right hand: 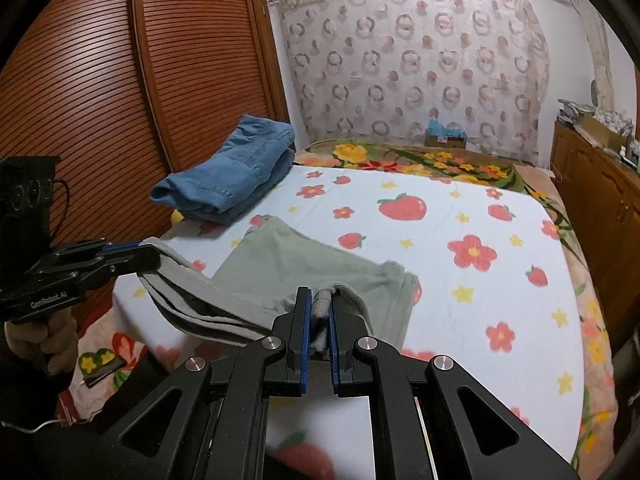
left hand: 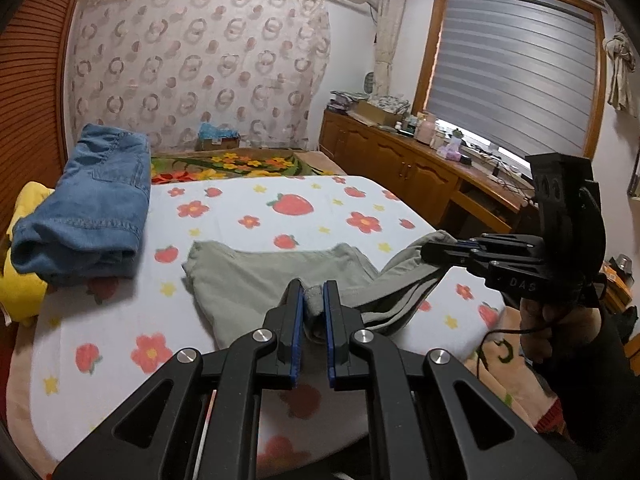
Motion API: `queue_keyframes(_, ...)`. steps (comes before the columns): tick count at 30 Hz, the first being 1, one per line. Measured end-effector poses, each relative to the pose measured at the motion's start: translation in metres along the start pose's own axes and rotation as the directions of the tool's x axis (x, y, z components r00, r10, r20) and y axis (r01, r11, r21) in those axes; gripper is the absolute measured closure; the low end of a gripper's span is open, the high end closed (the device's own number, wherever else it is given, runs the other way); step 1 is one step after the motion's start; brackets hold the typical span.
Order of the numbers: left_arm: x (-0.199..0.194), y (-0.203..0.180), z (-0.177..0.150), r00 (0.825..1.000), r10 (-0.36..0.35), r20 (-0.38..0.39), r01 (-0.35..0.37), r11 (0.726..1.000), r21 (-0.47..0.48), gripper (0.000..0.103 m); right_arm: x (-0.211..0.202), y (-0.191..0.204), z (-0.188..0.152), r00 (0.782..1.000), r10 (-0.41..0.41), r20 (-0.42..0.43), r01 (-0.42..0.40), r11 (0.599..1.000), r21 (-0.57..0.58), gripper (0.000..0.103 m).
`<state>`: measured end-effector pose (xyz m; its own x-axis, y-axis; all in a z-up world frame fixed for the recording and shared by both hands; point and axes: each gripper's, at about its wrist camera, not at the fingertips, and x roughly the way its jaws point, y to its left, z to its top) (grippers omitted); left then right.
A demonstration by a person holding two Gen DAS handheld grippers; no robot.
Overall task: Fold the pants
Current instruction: 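Lower the cuff end onto the waistband with both tools, then open them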
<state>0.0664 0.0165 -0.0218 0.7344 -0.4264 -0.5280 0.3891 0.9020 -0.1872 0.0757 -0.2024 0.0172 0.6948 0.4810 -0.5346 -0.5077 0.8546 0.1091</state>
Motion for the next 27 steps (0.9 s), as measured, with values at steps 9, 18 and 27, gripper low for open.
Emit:
queue_keyframes(9,0.020,0.015,0.017,0.999,0.028,0.016,-0.028,1.000,-0.013,0.092,0.041,-0.009,0.024,0.999,-0.036,-0.010,0.037,0.999,0.005,0.096)
queue_keyframes(18,0.046,0.030,0.017,0.998,0.065,-0.016,-0.066,0.997,-0.028,0.092,0.078,-0.013,0.032,0.997,-0.052,-0.060,0.052,0.999,0.009,0.096)
queue_keyframes(27,0.053,0.032,0.010,0.995,0.093,-0.043,-0.094,0.995,-0.026,0.092,0.098,-0.013,0.033,0.993,-0.048,-0.106,0.050,0.999,0.014,0.096)
